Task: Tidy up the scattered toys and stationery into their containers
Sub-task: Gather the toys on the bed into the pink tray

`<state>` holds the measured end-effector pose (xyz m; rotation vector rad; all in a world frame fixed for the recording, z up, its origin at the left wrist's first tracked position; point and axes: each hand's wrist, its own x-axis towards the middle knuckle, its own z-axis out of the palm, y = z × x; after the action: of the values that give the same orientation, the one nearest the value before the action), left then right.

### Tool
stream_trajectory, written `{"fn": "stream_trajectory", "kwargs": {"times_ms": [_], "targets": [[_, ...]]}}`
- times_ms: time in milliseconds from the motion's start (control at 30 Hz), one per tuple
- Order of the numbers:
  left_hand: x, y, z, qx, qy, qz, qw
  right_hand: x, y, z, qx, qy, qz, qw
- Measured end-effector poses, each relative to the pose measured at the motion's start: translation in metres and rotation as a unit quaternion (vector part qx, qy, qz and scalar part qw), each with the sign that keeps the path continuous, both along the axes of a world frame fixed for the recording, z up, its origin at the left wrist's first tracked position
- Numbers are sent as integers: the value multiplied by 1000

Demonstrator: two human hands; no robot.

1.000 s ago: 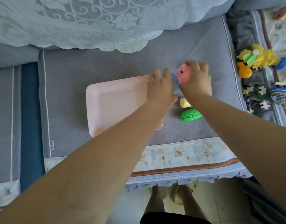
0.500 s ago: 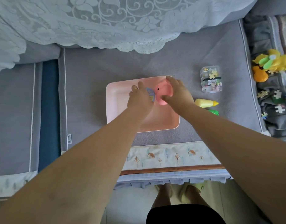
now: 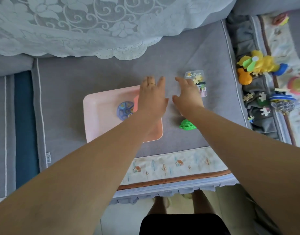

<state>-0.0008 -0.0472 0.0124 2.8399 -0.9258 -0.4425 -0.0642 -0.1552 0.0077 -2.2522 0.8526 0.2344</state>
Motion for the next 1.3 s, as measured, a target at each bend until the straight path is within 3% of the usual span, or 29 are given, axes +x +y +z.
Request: {"fn": "stream_trajectory", "kwargs": {"times_ms": [167,433,733,900,1100,1200,1300], "targets": [[-26,-50,-12,6,7,-56,998,-20,-53,-9,-29,13,-17,999],[-54,-83,-39,63,135,-36,988,-25,-99,-38,-46,75,-51,995],[-65,-91,-59,85,168,12,982,-11,-105,-72,13,134,-133,982],[-61,-86,-61,79,155,8,985,6,-119,-80,75,214,-172,959],[-60,-78,-46,94,114,63,987,1,-105,-75,211,115,-267,933],[-61,-67,-32,80,124,101,984,-9,-91,-61,183,101,-281,937],[-51,-52,-16,39,150,122,980,-17,-78,-47,218,19,-310,925]]}}
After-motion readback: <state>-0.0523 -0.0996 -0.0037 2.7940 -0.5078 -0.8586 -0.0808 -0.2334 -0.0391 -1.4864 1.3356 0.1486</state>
